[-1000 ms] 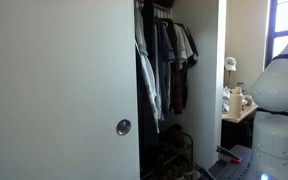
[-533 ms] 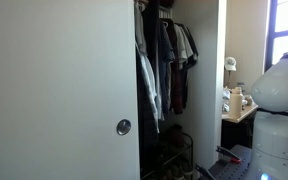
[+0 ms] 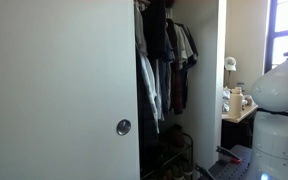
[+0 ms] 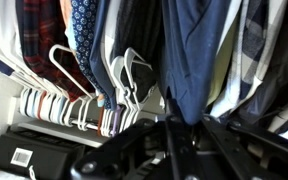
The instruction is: Take the hanger with the black shirt and hang it more to the right
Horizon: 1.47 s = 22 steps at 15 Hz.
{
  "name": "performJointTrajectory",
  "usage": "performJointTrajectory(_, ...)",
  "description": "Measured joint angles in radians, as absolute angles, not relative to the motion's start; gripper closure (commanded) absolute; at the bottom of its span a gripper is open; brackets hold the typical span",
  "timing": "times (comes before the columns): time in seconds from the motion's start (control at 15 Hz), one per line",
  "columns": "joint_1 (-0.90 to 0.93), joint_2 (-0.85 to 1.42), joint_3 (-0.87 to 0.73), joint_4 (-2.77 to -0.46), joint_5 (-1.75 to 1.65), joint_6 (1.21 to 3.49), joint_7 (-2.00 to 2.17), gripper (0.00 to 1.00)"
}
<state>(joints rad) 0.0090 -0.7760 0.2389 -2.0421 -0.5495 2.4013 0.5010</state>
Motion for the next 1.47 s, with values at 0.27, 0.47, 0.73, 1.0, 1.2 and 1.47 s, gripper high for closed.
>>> performJointTrajectory(0.27, 0.013, -0.844, 0.259, -2.09, -0.449, 2.401, 0.407, 0.96)
performJointTrajectory(0.47, 0.011, -0.883, 0.269, -2.121, -0.397, 2.401, 0.366, 0.89)
performJointTrajectory(0.73, -0.005, -0.879, 0.272, -2.121, -0.391, 2.401, 0.366, 0.89)
performJointTrajectory(1.0, -0.005, -0.879, 0.273, -2.121, -0.391, 2.401, 0.366, 0.89)
performJointTrajectory(1.2, -0.005, -0.879, 0.273, -2.121, -0.391, 2.401, 0.366, 0.96)
performJointTrajectory(1.47, -0.014, -0.879, 0.274, -2.121, -0.377, 2.401, 0.366, 0.96)
